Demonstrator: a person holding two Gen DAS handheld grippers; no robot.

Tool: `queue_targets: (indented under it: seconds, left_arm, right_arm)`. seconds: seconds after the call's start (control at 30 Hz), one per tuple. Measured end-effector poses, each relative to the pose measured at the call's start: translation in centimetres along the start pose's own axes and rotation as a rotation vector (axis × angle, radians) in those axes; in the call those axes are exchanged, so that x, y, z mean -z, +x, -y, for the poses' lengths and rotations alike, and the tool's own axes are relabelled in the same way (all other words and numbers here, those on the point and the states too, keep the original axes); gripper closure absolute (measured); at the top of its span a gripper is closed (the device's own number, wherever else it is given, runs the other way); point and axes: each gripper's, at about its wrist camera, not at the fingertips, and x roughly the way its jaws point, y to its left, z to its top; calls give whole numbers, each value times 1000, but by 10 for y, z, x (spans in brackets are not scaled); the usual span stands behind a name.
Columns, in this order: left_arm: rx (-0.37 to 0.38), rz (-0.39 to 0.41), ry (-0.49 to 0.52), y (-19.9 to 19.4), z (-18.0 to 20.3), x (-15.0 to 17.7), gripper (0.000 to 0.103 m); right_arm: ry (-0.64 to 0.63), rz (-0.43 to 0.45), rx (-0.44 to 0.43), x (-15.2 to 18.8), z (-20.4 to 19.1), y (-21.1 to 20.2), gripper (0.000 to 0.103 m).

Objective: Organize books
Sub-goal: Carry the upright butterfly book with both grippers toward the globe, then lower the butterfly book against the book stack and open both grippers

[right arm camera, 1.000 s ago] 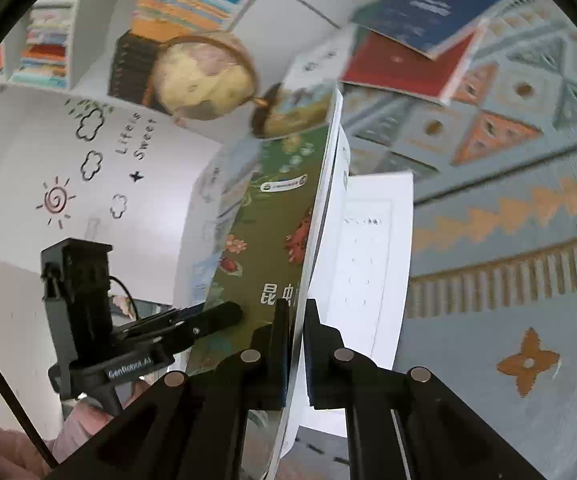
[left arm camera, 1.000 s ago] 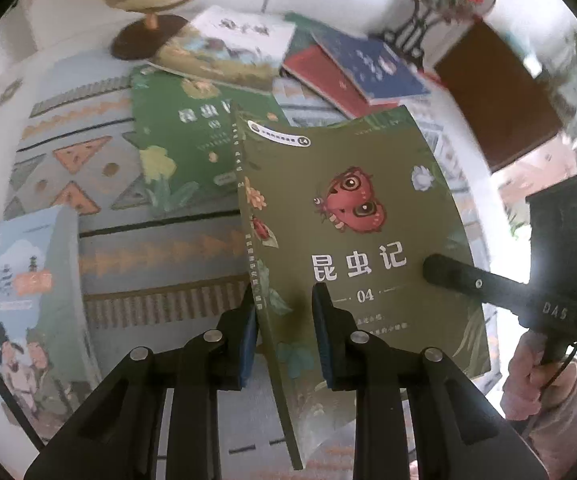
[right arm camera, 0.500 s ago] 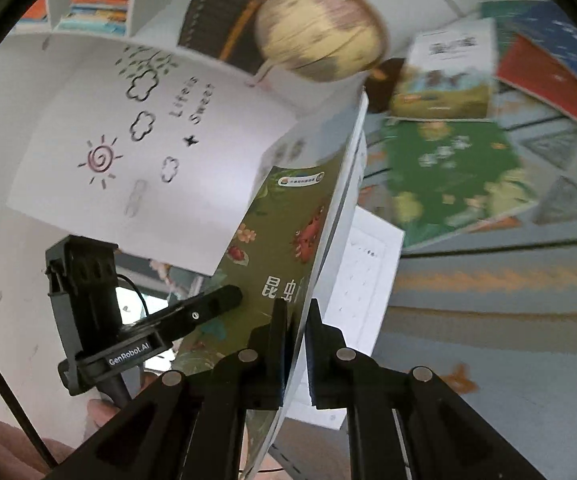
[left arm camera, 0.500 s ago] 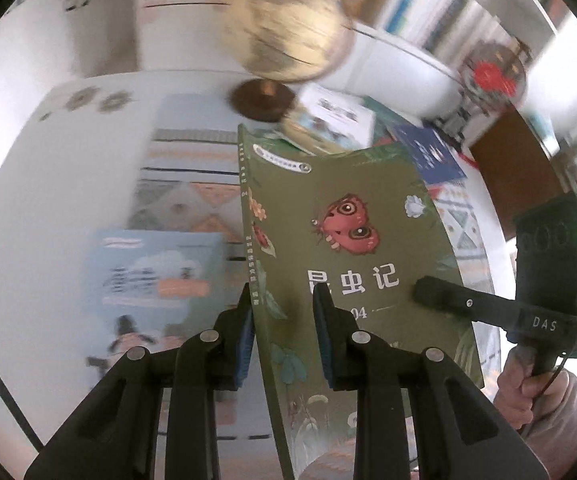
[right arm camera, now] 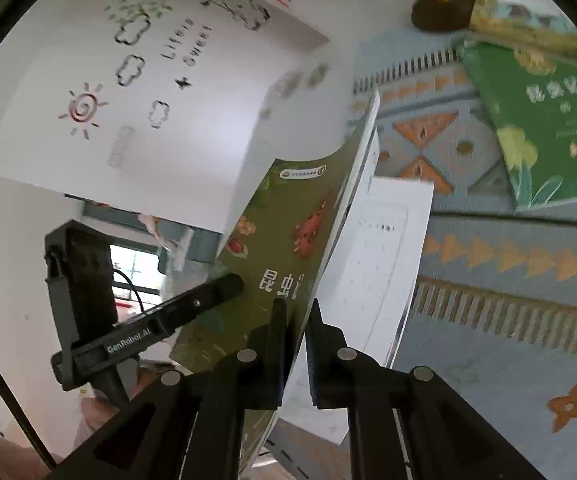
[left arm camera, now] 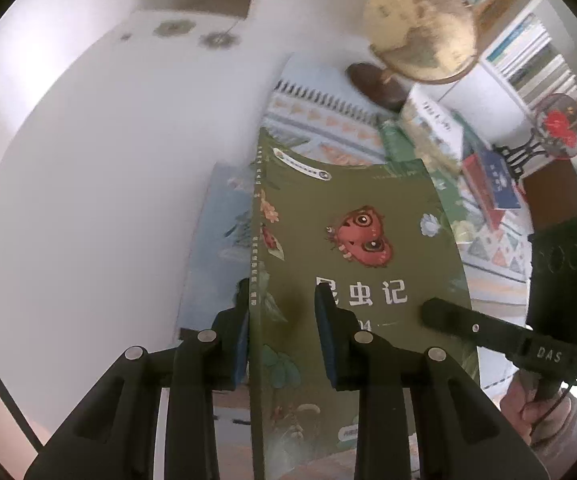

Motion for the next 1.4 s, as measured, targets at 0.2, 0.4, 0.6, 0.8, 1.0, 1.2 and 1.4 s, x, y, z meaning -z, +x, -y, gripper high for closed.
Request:
queue_targets:
  seconds: [0.2,0.4,0.6,0.8,1.0,1.2,1.4]
  left_arm:
    - [11,-67,-47,31,-24,9,78]
    - [1,-88,-47,43,-34,9,74]
    - [2,-116,-108,47,-46,7,73]
    - [-18,-115,-112,46,-51,7,70]
    - [-149,-88,-82,37,-52,2,70]
    - [-202,-69,-90,28,-57,-7,70]
    - [-165,-45,-38,26,-22,-25,70]
  right_arm:
    - [52,-13,62,6,16,27,94]
    - [100,-27,88,2,20,41,94]
    - [128,-49,114,9,20,51,94]
    - [129,-51,124,5,22,50,93]
    - [124,-56,224,2,16,49,88]
    - [119,-49,309,-2,16,30,88]
    - [117,21,346,-9,40,-8,88]
